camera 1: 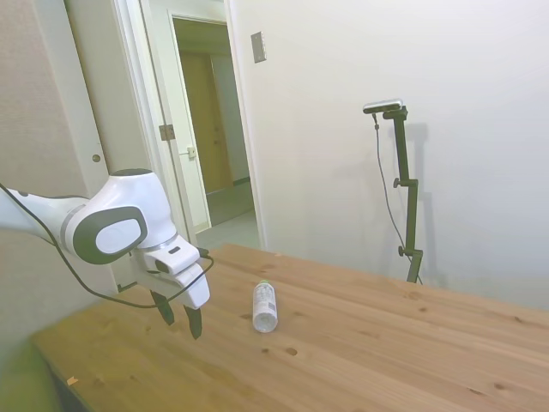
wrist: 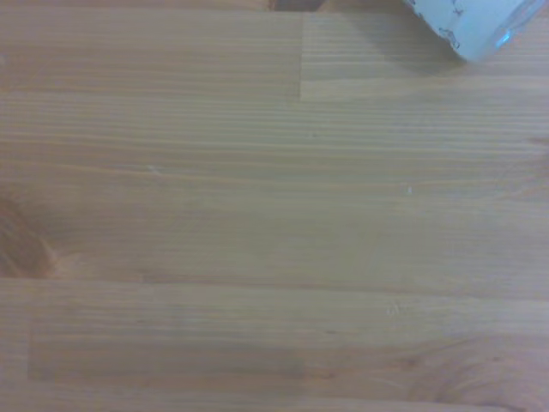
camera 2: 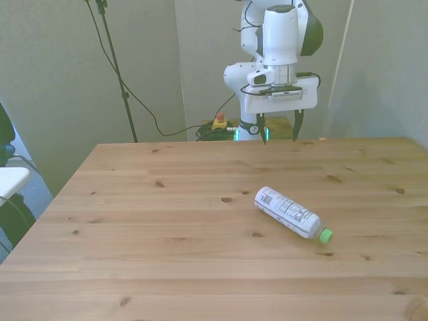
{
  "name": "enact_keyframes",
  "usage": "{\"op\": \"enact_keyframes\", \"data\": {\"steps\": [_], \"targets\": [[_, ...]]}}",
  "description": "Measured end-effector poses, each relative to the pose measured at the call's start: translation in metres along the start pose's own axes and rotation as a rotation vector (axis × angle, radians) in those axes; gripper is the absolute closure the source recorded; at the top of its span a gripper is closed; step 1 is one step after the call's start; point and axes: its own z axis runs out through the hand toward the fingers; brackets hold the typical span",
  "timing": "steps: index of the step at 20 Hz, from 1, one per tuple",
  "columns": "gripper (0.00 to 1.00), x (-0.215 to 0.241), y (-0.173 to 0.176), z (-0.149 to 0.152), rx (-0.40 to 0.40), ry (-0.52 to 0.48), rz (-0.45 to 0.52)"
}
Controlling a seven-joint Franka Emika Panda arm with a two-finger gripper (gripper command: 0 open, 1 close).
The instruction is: Stand the water bottle
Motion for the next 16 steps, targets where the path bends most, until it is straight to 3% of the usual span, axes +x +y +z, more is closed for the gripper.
{"op": "enact_keyframes", "data": {"steps": [7,16], "targets": [[0.00,0.009,-0.025,-0.012,0.004,0.088,-0.016],[0.00,0.086,-0.104,-0.012,0.055,0.202,-0.003]]}}
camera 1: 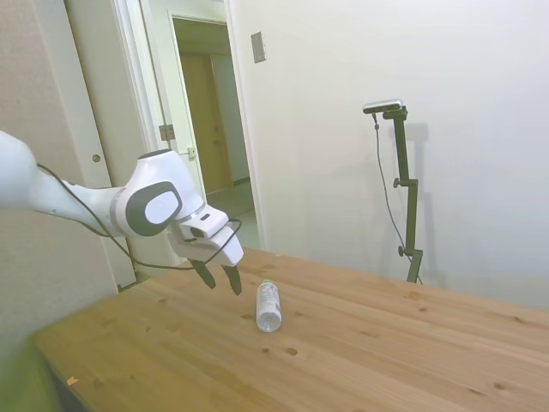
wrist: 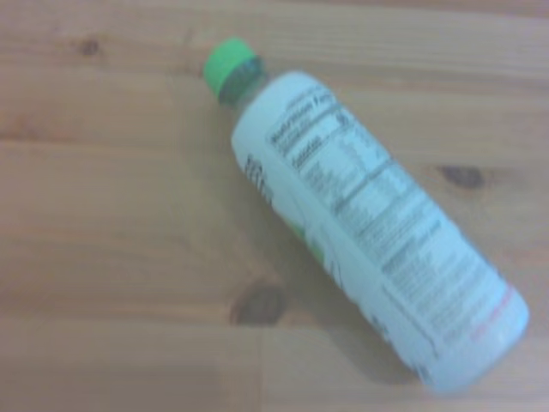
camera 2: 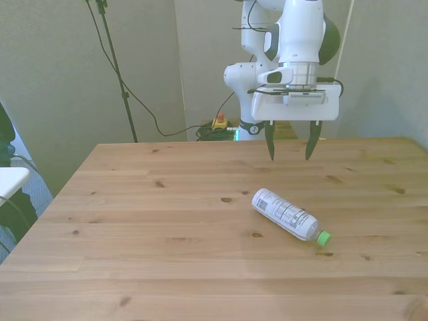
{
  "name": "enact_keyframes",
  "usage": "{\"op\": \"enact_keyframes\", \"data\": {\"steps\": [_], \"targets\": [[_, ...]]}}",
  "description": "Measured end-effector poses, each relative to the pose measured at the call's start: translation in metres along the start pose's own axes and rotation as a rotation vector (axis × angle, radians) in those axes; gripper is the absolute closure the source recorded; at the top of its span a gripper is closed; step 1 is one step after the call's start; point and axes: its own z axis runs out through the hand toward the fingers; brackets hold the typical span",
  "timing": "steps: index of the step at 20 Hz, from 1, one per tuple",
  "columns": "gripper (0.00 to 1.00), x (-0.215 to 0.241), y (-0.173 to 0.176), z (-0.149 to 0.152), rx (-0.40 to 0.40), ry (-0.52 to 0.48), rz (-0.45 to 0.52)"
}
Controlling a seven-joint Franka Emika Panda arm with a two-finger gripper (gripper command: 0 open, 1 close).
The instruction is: Stand the water bottle
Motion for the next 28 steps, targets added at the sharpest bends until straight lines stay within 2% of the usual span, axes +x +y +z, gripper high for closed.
{"op": "enact_keyframes", "data": {"steps": [6,13,18,26,27,28], "targets": [[0.00,0.041,-0.059,0.032,0.015,0.021,-0.007],[0.00,0.056,-0.116,0.070,-0.010,-0.004,-0.042],[0.00,0.063,-0.128,0.101,-0.039,-0.029,-0.082],[0.00,0.065,-0.121,0.134,-0.078,-0.052,-0.103],[1.00,0.065,-0.120,0.137,-0.081,-0.053,-0.103],[1.00,0.066,-0.120,0.139,-0.084,-0.053,-0.102]]}}
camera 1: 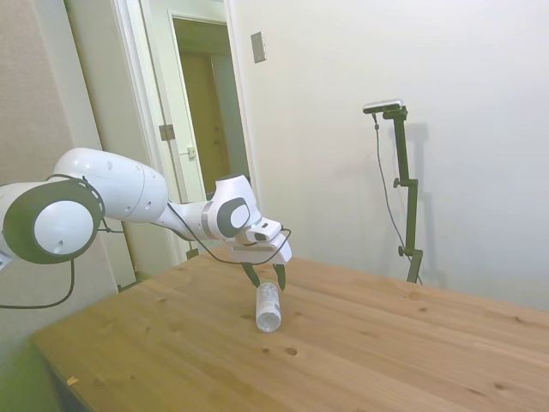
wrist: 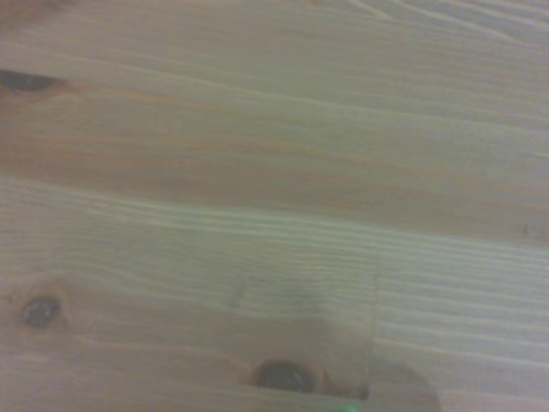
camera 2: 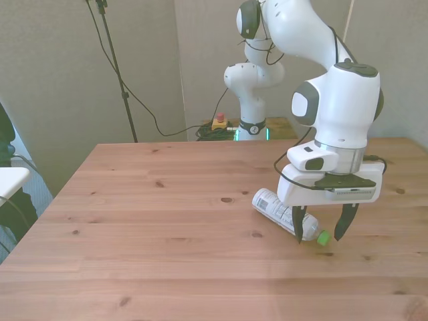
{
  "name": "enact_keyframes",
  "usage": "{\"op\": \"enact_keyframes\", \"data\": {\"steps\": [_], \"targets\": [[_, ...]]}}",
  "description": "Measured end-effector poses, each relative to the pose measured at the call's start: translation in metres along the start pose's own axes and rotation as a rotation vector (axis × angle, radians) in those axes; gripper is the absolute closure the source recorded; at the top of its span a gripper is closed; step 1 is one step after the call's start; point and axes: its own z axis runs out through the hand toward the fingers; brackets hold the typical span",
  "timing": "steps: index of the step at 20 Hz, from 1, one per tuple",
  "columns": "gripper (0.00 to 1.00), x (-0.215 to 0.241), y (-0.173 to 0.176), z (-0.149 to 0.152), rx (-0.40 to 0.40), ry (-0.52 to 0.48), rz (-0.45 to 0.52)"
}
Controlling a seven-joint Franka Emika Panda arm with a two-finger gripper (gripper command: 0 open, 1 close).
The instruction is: Stand the water bottle
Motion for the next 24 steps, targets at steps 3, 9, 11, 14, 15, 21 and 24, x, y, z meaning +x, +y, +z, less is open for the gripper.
{"op": "enact_keyframes", "data": {"steps": [3,9,11,14,15,21,24], "targets": [[1.00,0.001,0.002,0.008,-0.009,-0.003,0.002],[1.00,0.000,0.004,0.015,-0.016,-0.011,0.004],[1.00,0.000,0.004,0.015,-0.015,-0.012,0.005],[1.00,-0.001,0.004,0.015,-0.011,-0.016,0.009],[1.00,-0.001,0.004,0.015,-0.008,-0.019,0.012],[1.00,-0.002,0.003,0.015,-0.001,-0.030,0.021],[1.00,-0.002,0.004,0.015,-0.002,-0.029,0.028]]}}
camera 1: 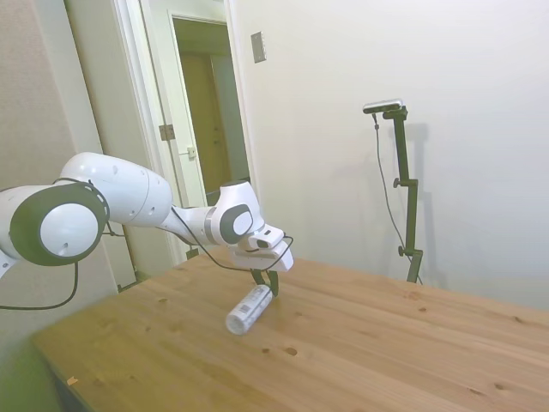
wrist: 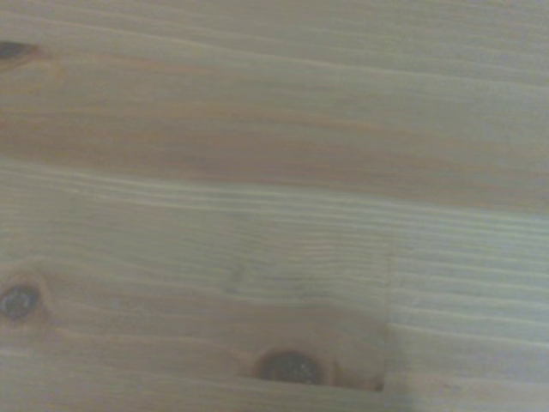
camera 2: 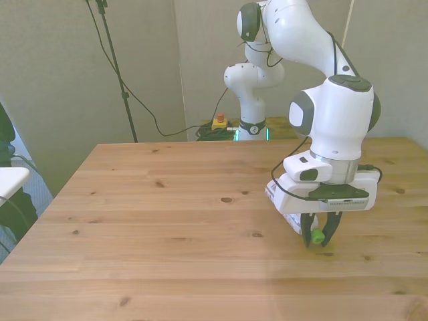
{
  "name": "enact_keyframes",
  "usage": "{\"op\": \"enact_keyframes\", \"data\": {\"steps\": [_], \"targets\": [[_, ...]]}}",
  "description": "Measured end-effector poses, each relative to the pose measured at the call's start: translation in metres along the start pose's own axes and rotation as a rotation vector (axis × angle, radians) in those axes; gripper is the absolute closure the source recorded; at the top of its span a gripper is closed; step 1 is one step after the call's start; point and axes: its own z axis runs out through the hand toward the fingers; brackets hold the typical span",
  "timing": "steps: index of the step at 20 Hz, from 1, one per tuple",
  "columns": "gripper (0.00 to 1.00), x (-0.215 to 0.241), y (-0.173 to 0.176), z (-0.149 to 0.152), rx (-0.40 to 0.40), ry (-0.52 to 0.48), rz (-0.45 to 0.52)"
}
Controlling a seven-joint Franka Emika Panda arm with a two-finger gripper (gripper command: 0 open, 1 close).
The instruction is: Stand the water bottle
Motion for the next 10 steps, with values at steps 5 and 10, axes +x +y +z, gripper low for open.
{"op": "enact_keyframes", "data": {"steps": [5,10], "targets": [[1.00,-0.003,-0.002,-0.001,0.012,0.010,0.056],[1.00,-0.005,-0.003,-0.014,0.111,0.100,0.163]]}}
